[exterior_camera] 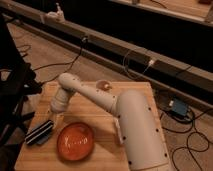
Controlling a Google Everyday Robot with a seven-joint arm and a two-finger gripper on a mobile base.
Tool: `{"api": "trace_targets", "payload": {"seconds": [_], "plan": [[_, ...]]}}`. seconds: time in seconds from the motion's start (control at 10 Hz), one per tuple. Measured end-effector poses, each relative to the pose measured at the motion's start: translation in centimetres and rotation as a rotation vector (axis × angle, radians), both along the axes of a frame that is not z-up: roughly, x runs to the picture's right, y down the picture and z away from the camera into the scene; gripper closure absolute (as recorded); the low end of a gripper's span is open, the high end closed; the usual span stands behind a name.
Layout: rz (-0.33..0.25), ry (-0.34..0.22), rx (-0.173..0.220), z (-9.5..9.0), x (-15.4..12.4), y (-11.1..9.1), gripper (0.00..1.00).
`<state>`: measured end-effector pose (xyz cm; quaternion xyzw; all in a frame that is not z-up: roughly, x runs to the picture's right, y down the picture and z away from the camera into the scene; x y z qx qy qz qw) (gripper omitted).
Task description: Place the eraser on the white sponge
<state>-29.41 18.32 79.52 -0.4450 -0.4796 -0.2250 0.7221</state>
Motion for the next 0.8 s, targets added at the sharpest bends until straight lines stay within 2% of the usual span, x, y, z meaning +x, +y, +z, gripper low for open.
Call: {"api": "trace_targets", "payload": {"seconds": [0.2,0.3,0.4,0.8], "plan": [[0.020,-0.005,0.001,0.07,-0.14,-0.19,0.43],[0.029,-0.006,0.002,0.10,-0.15,-0.28,0.36],[0.031,-0.005,0.002,0.14,-0.05,-0.34,0.32],[0.029,-0.007,0.002,0.09,-0.20,-0.28,0.32]]}}
